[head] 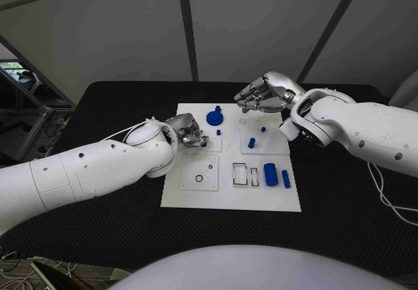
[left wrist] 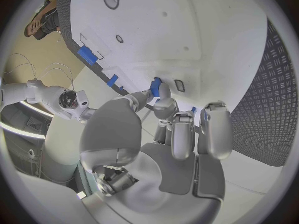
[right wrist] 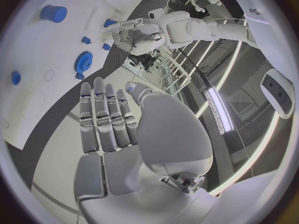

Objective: Assemble the parts on the task board

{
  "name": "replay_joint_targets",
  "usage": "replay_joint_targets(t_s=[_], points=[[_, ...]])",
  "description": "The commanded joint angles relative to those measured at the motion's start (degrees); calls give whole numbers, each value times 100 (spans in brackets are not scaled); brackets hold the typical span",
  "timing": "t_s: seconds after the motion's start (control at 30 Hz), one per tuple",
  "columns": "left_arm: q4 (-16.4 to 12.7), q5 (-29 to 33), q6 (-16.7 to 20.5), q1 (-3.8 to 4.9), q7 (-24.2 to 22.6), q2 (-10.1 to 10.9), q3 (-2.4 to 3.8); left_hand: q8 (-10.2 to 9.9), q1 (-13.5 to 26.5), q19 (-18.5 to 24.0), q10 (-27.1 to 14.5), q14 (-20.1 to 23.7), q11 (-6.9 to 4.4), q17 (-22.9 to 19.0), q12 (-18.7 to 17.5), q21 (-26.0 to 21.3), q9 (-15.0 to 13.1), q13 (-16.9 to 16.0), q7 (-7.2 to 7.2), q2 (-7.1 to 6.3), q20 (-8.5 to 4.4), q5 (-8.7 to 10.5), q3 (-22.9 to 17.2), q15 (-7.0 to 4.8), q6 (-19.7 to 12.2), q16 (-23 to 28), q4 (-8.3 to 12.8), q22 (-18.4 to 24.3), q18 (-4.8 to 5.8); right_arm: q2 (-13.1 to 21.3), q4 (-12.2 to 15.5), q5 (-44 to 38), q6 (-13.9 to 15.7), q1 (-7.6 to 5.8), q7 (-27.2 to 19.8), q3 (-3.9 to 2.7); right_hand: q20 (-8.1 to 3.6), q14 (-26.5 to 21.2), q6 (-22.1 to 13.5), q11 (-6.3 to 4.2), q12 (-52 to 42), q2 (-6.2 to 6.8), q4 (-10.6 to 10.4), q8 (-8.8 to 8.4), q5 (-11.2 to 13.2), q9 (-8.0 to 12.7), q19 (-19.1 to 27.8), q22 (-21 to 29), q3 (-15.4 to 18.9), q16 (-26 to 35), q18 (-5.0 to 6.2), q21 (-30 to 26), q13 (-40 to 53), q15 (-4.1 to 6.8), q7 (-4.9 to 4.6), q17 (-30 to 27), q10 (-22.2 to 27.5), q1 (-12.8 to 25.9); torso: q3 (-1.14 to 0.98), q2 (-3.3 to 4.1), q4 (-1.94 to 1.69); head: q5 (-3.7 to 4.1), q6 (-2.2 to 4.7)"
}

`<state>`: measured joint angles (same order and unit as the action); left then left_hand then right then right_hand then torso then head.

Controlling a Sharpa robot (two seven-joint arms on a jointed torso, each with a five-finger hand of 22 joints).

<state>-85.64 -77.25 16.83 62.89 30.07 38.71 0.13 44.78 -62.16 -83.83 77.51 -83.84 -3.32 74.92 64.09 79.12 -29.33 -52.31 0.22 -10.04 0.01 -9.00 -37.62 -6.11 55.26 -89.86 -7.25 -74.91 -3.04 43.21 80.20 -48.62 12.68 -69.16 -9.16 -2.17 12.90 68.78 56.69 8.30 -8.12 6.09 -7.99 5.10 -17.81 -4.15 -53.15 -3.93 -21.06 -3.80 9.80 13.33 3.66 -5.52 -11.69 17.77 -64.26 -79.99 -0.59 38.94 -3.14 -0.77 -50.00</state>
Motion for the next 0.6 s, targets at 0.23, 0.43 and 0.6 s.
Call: replay_joint_targets(t_s=[0.23, 0.43, 0.6], points=[[-18, -40, -139, -17, 46, 39, -16, 24, -93, -21, -2, -598, -27, 1448, -44, -33, -4, 26, 0, 1, 27, -26, -698, -13, -50, 29, 726, -748, 22, -13, -8, -3, 45, -9, -73, -3, 16, -37, 7, -10, -7, -19, -2, -37, -33, -4, -4, 5, -26, 20, 66, -31, -6, 11, -31, -10, 31, 14, -1, -3, -2, -4, 0], [2, -71, -135, -17, 56, 34, -15, 24, -94, -21, -2, -598, -27, 1448, -44, -34, -4, 26, 0, 1, 27, -26, -698, -12, -50, 29, 727, -748, 21, -17, -10, -3, 38, -9, -69, -3, 16, -37, 7, -10, -7, -19, -2, -37, -33, -4, -4, 5, -26, 20, 66, -31, -6, 11, -31, -10, 31, 14, -1, 3, 4, -11, 0], [8, -77, -172, -16, 56, 14, -15, 24, -95, -25, 13, -598, -24, 1448, -21, -28, -4, -8, 2, -14, 28, -21, -680, -11, -46, 29, 730, -753, 23, -20, -13, -3, 37, -9, -66, -3, 16, -37, 7, -10, -7, -19, -2, -37, -33, -4, -4, 5, -26, 20, 66, -31, -6, 11, -31, -10, 31, 14, -2, 0, 7, -10, 0]])
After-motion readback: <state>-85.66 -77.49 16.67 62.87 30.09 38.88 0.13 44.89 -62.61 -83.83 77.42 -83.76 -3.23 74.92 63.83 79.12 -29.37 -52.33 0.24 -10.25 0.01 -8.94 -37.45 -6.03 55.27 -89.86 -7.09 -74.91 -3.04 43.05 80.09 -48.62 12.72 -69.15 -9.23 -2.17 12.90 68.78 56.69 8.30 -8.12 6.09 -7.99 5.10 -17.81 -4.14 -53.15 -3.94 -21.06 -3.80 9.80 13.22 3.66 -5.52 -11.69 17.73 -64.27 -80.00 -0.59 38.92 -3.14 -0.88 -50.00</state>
